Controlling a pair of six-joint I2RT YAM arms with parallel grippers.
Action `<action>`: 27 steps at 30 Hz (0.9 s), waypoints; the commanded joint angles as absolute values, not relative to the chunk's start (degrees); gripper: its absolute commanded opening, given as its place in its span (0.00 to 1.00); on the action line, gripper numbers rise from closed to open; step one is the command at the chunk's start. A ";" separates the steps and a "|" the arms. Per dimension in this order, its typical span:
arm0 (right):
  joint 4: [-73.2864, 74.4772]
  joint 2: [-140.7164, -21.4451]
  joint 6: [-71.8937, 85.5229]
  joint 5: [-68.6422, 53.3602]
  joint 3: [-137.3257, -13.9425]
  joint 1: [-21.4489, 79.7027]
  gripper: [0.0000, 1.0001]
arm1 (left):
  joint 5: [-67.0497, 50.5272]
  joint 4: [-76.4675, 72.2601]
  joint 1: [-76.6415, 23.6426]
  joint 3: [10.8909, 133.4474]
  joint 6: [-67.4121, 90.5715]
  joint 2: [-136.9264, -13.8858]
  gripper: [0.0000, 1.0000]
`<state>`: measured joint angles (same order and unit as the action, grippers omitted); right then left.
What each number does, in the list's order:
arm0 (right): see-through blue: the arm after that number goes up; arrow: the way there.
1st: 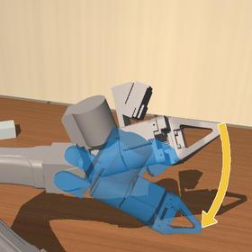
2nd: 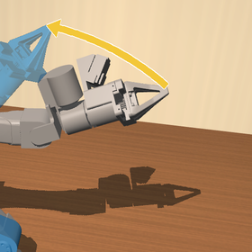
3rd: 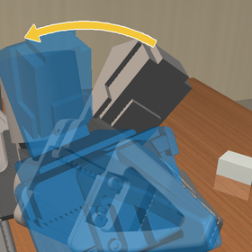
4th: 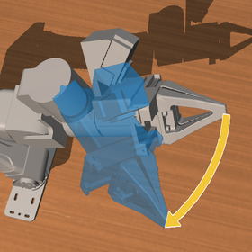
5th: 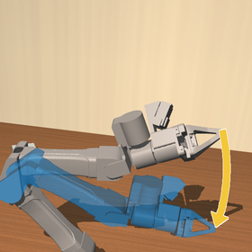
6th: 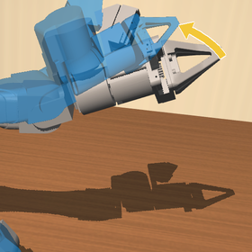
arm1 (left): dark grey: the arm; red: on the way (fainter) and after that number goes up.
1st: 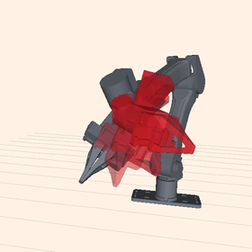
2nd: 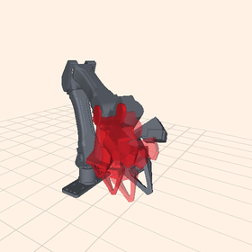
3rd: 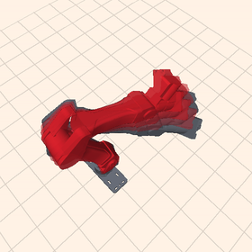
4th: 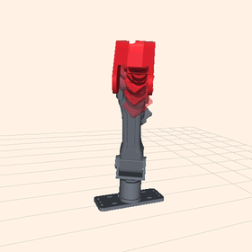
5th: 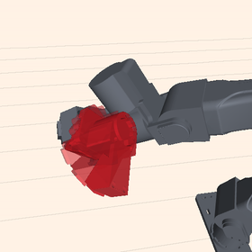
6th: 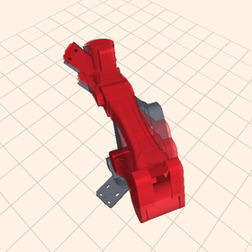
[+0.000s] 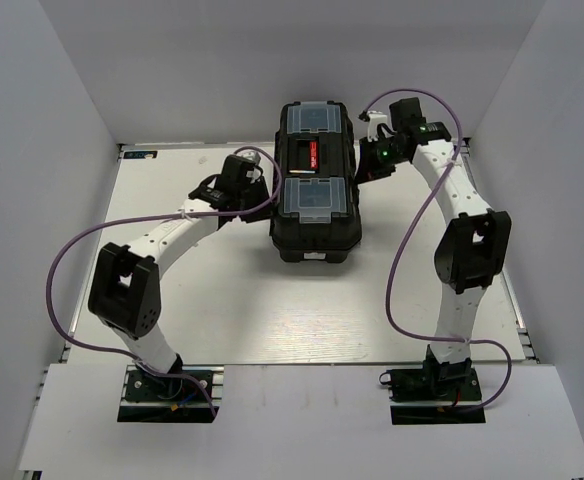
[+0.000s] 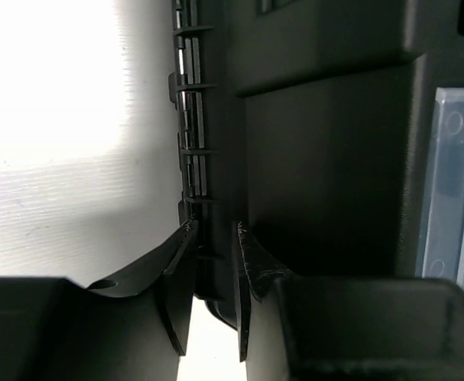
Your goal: Sort the tools into containers
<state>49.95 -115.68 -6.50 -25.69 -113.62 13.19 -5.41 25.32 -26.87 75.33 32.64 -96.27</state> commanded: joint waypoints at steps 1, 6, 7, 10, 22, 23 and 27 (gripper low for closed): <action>49.57 -112.24 -8.44 -21.89 -111.89 13.89 0.02 | -11.08 23.90 -29.79 74.71 33.93 -95.27 0.35; 48.87 -108.90 -8.61 -14.97 -110.22 13.45 0.09 | -1.54 31.26 -28.56 74.71 35.41 -90.81 0.48; 48.95 -108.46 -8.70 -14.16 -110.21 13.10 0.18 | 0.94 32.42 -28.56 74.71 35.94 -89.31 0.54; 49.04 -105.21 -8.61 -11.52 -108.03 12.13 0.30 | 7.20 33.75 -27.52 74.01 35.95 -82.21 0.76; 42.72 -84.31 -7.30 -10.02 -82.54 11.25 0.90 | 0.18 26.64 -26.98 71.20 21.01 -73.56 1.00; 42.54 -83.68 -6.25 -8.45 -79.83 11.16 0.90 | -0.69 25.93 -26.98 71.19 21.01 -72.96 1.00; 41.84 -78.50 -2.73 -5.10 -75.42 10.99 0.90 | 0.52 23.74 -26.98 67.42 20.48 -69.62 1.00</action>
